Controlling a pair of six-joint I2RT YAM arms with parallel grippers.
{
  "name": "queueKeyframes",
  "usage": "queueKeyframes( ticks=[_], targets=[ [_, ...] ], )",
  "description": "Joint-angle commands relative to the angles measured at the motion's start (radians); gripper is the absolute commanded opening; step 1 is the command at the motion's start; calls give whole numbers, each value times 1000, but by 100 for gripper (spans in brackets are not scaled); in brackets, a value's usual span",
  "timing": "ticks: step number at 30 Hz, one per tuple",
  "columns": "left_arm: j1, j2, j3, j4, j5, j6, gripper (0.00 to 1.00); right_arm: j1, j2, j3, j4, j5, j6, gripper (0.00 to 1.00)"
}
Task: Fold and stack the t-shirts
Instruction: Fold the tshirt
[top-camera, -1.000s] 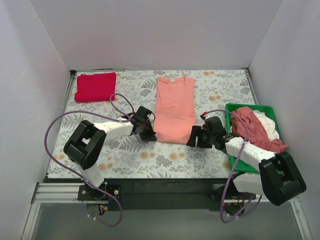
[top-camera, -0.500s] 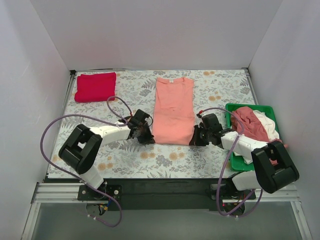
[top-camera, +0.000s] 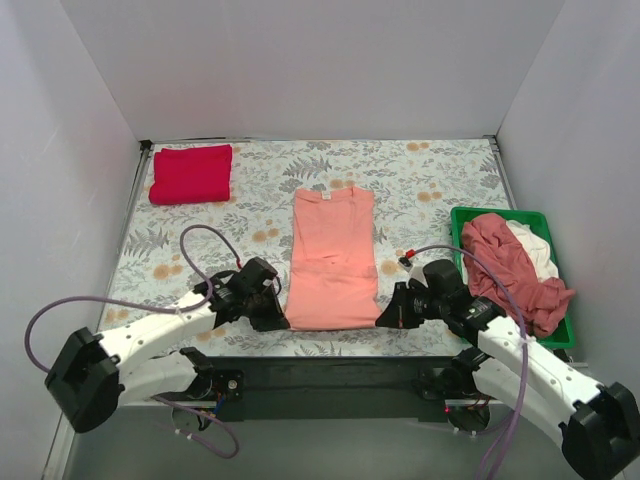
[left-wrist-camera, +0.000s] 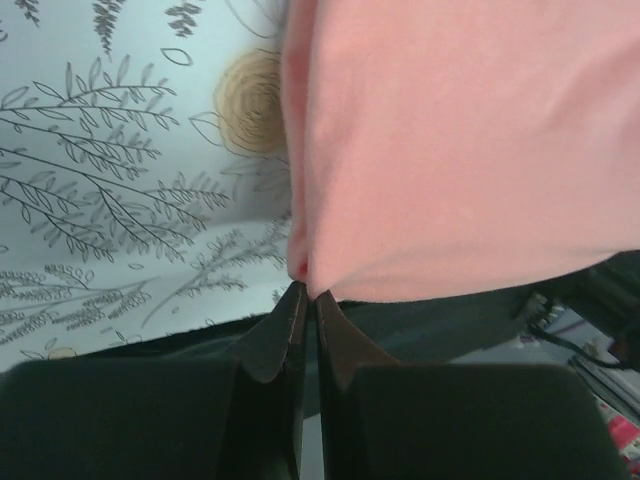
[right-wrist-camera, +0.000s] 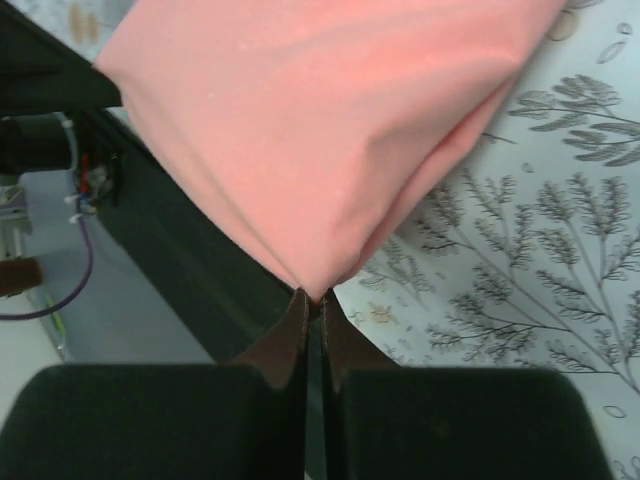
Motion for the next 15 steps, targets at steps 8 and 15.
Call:
queueKeyframes(
  ticks=[8,15],
  targets=[
    [-5,-269,143,-91,-129,13,0,-1,-104,163,-142,0,-23,1],
    [-5,-133,277,-111,-382,-13,0,-7,71,328,-146,188,-83,1]
  ],
)
